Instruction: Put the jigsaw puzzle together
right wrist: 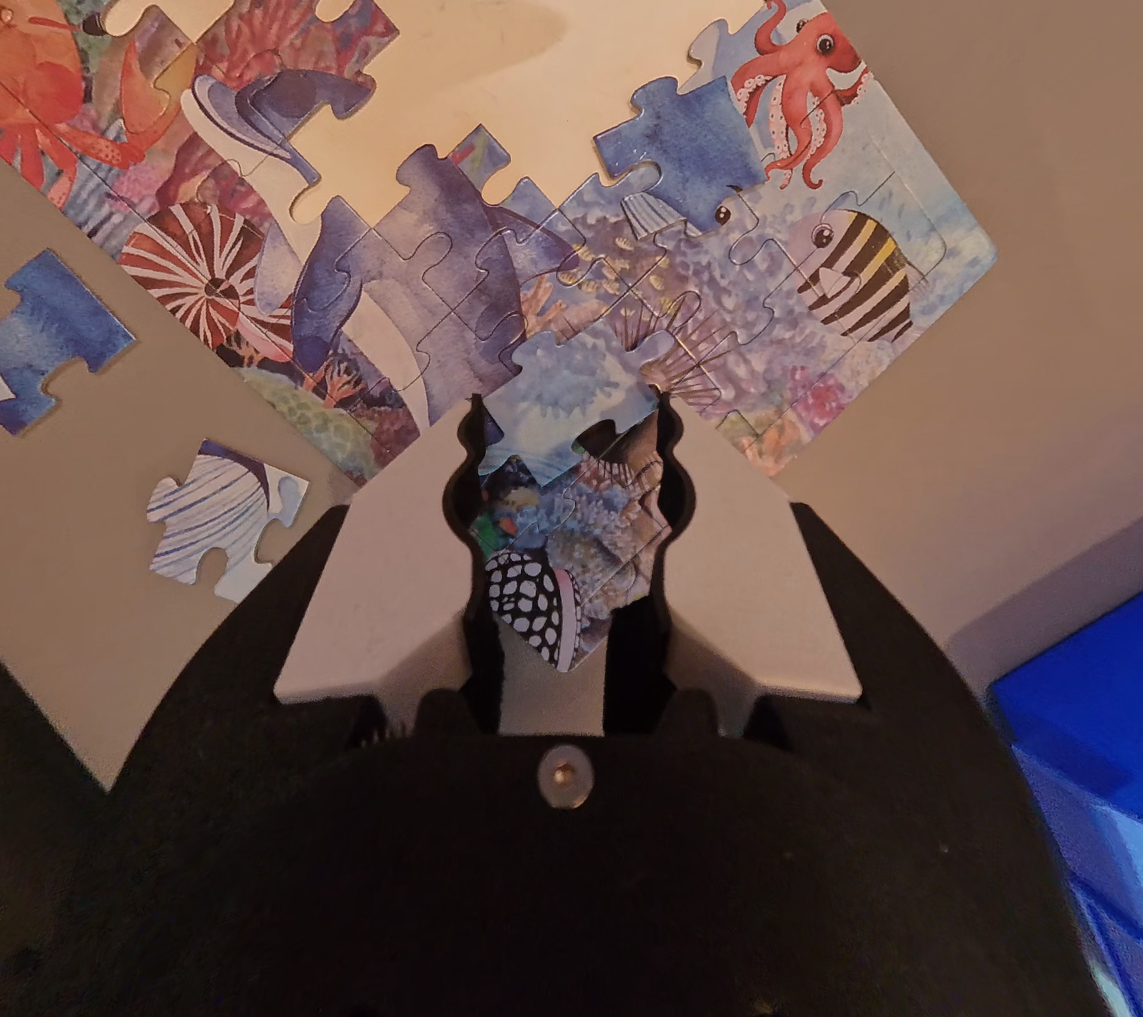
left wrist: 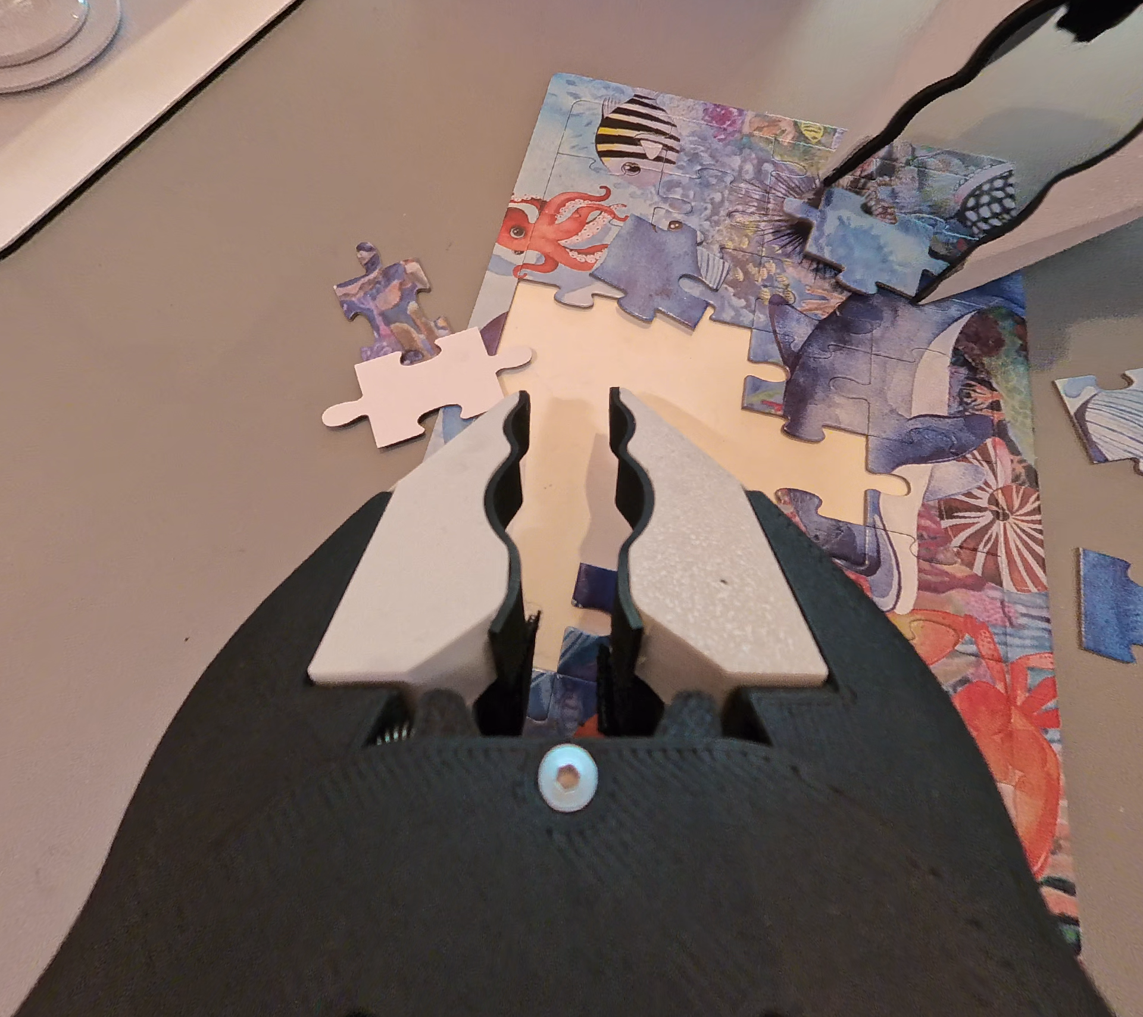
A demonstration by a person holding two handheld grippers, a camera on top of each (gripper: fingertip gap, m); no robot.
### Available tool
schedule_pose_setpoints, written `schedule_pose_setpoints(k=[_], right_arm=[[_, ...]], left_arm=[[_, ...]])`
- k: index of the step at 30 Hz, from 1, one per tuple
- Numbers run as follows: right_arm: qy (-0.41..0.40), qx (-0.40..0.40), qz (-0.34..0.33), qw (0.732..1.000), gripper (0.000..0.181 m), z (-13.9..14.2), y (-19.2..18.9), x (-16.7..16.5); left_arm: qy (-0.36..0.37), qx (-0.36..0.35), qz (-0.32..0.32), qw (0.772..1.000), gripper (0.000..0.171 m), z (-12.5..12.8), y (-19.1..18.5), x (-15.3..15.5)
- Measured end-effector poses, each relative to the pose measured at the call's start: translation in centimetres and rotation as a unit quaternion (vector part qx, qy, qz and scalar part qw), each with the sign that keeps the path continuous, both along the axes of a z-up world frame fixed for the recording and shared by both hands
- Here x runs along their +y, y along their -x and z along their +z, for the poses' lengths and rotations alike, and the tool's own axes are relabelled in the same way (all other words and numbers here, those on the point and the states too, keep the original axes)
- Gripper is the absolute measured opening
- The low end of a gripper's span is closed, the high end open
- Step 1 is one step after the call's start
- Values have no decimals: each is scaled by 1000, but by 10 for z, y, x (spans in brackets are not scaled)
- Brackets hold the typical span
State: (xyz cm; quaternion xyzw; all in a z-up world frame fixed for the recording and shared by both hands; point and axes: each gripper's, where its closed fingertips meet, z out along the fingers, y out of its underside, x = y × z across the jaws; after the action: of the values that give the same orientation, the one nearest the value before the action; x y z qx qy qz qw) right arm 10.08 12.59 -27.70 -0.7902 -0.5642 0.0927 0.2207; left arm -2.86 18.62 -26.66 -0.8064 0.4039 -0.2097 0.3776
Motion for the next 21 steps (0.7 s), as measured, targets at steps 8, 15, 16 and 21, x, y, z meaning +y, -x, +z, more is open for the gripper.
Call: schedule_pose_setpoints(k=[8, 15, 16, 21], right_arm=[[-90, -16, 30, 995, 54, 16, 7, -7], [-81, -41, 6, 996, 54, 16, -11, -4], [-72, -42, -3, 997, 54, 15, -16, -4], [6, -39, -41, 998, 61, -1, -36, -11]], left_arm=[[0, 1, 0, 1000, 23, -1, -1, 0], [-8, 0, 10, 1000, 24, 3, 5, 3], [-9, -1, 13, 1000, 24, 4, 7, 5], [-16, -14, 40, 999, 24, 13, 22, 14]])
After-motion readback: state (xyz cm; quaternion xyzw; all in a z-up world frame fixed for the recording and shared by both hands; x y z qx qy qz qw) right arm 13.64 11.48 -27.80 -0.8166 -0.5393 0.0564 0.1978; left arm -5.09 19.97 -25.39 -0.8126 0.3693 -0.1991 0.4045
